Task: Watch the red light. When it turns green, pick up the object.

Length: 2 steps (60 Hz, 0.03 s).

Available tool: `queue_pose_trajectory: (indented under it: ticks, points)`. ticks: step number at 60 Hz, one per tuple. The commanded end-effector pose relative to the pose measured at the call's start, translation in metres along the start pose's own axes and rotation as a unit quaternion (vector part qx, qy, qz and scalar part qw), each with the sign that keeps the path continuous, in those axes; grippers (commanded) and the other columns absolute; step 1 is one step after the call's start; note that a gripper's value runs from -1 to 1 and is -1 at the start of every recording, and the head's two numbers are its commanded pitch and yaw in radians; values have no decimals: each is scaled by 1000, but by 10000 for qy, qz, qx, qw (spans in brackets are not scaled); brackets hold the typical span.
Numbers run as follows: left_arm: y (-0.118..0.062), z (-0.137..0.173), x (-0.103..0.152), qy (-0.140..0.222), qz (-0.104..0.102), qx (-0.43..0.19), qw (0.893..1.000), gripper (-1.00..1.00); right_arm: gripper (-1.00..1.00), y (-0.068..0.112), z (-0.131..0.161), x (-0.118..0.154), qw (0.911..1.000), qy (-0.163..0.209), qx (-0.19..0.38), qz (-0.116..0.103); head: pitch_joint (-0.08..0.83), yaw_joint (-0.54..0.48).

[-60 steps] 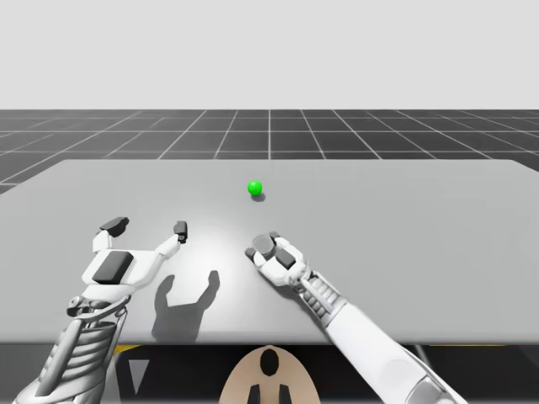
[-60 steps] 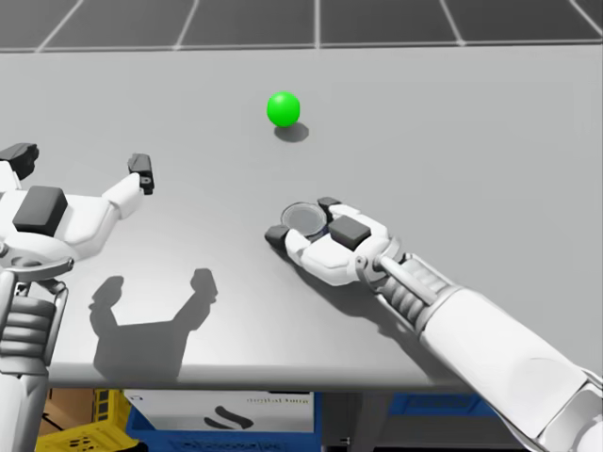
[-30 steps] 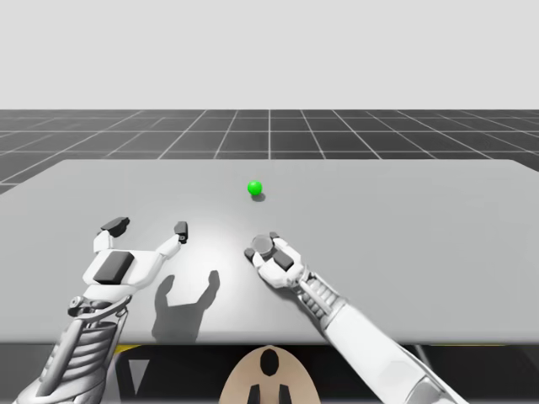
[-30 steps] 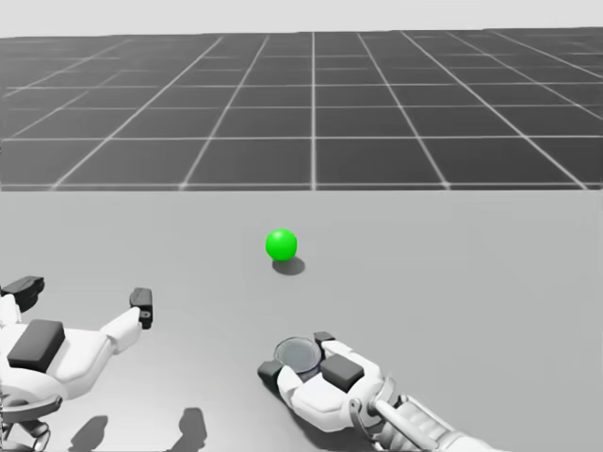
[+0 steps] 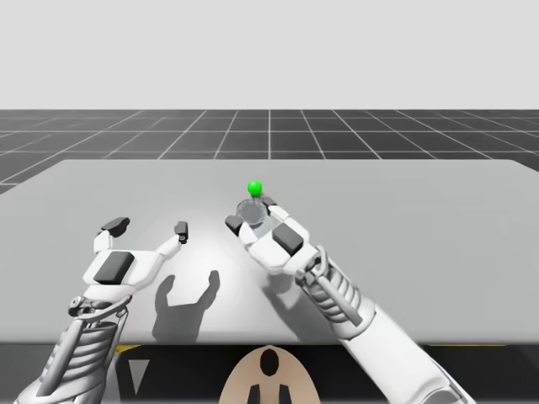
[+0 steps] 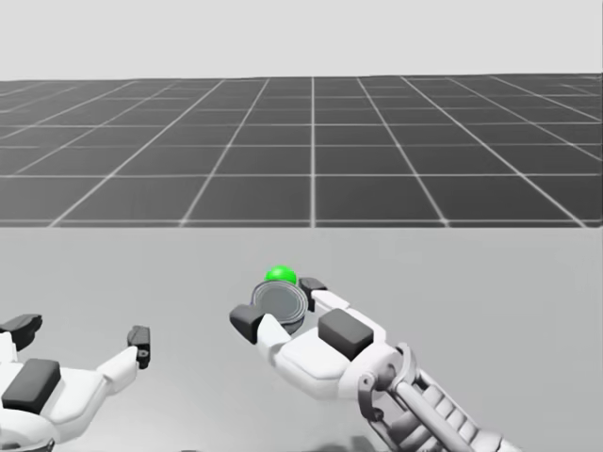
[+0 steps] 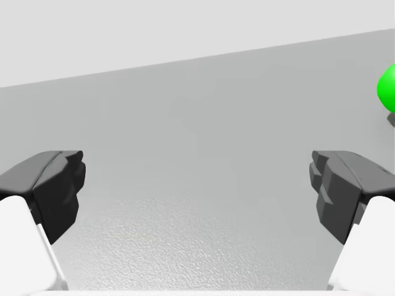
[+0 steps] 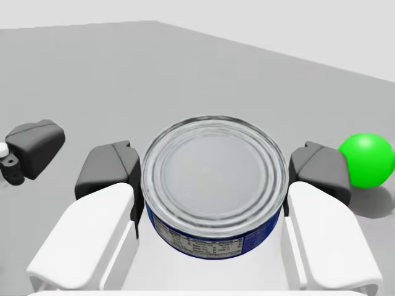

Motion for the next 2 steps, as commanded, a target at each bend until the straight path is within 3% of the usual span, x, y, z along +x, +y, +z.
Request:
queue_pose_trajectory:
  ticks: [1,2]
  points:
    - [0,0,0,5,-5,-4,10000,-1000,1000,21,7,73,9946,-1027,159,5,291,26]
    - [0,0,0,6,-9,-4,10000,-1000,1000,22,10,77,9941,-1078,155,11,290,27]
